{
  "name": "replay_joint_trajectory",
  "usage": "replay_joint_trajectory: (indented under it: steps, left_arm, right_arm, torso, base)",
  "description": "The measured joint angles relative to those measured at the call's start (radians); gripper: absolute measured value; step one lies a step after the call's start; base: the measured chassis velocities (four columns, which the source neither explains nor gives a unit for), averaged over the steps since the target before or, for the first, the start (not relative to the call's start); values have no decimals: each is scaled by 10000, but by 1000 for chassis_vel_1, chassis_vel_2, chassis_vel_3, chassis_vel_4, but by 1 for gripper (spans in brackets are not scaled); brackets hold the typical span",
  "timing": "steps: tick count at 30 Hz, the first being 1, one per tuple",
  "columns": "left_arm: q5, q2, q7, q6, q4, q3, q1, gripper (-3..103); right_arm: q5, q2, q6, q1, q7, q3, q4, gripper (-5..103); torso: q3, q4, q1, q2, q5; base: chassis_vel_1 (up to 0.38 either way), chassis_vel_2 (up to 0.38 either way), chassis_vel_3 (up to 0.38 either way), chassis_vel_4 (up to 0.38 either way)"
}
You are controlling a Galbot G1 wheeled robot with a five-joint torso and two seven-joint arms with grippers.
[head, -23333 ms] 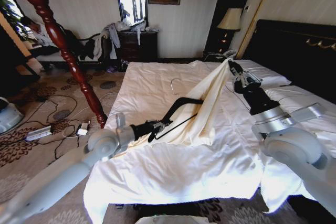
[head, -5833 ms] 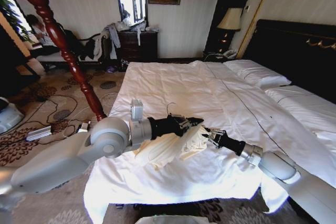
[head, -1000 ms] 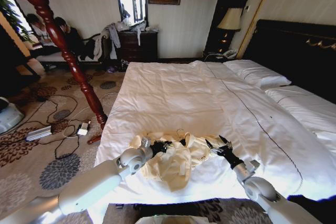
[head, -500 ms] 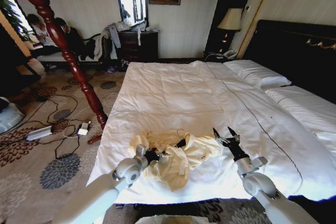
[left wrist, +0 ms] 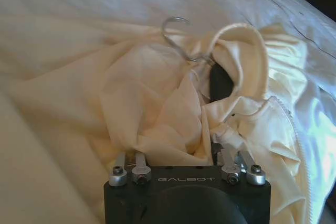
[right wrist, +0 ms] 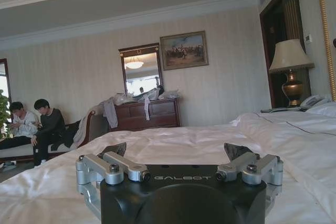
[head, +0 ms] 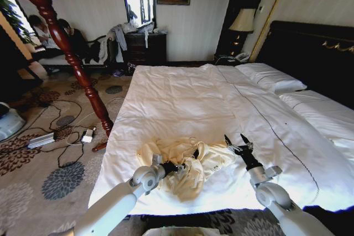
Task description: Pick up the clothes from the bed and hang them on the clothes hanger.
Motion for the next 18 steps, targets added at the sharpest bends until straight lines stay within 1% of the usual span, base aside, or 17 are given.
replay_joint_trajectory:
  steps: [1, 3, 4, 5, 7, 8, 9, 10, 11, 13, 14, 17, 18]
  left_arm:
    - [229, 16, 219, -45, 81, 117, -87, 52]
    - [548, 30, 419, -171, 154, 203, -150, 41]
    - [839, 55, 591, -314, 188, 238, -174, 35]
    - [839, 55, 591, -314, 188, 238, -174, 35]
    - [1105, 101, 782, -534, 206, 222, -169, 24]
    - [1182, 124, 908, -696, 210, 158, -145, 24]
    - [1227, 138, 991, -792, 211, 108, -126, 19]
    - [1279, 174, 1160, -1003, 204, -46, -71, 14]
    - [1279, 174, 1160, -1003, 204, -46, -71, 14]
    - [1182, 235, 1310, -1272, 68, -437, 32, 4]
    - [1182, 235, 1310, -1272, 68, -437, 32, 4]
    - [877, 350, 1360, -1421, -248, -1267, 214, 3]
    - [877, 350, 1360, -1421, -248, -1267, 214, 3]
  right_arm:
    - [0, 26, 5, 9, 5, 0, -13, 100]
    - [0, 55, 8, 21, 13, -13, -30, 100]
    - [-4, 75, 10, 25, 17, -26, -35, 100]
    - [-4, 75, 10, 25, 17, -26, -35, 100]
    - [-10, 96, 12, 30, 19, -39, -36, 100]
    - [-18, 106, 16, 31, 20, -39, -36, 100]
    - [-23, 112, 18, 31, 20, -39, -36, 100]
    - [-29, 125, 25, 28, 21, -34, -35, 100]
    - [-29, 125, 25, 28, 21, -34, -35, 100]
    - [-36, 154, 39, 14, 23, 2, -13, 100]
    - [-36, 154, 39, 14, 23, 2, -13, 100]
    - [-52, 248, 80, 8, 24, 82, 11, 100]
    - [-52, 248, 80, 8, 24, 82, 11, 100]
  torso:
    - [0, -1, 0, 0, 1]
    - [0, -2, 0, 0, 1]
    - [0, -2, 0, 0, 0]
    - [0, -2, 0, 0, 0]
    - [1, -2, 0, 0, 0]
    - [1, -1, 0, 0, -1]
    - [1, -1, 0, 0, -1]
    - [1, -1, 0, 0, 0]
    - [1, -1, 0, 0, 0]
    - [1, -1, 1, 0, -1]
    - [1, -1, 1, 0, -1]
    - [1, -2, 0, 0, 0]
    - [1, -2, 0, 0, 0]
  base:
    - [0, 0, 0, 0]
    - [0, 0, 0, 0]
    - [0, 0, 0, 0]
    - [0, 0, 0, 0]
    - [0, 0, 0, 0]
    - [0, 0, 0, 0]
    - [0, 0, 0, 0]
    - [0, 0, 0, 0]
    - [0, 0, 0, 0]
    - [0, 0, 0, 0]
    - [0, 0, 0, 0]
    - [0, 0, 0, 0]
    - [0, 0, 0, 0]
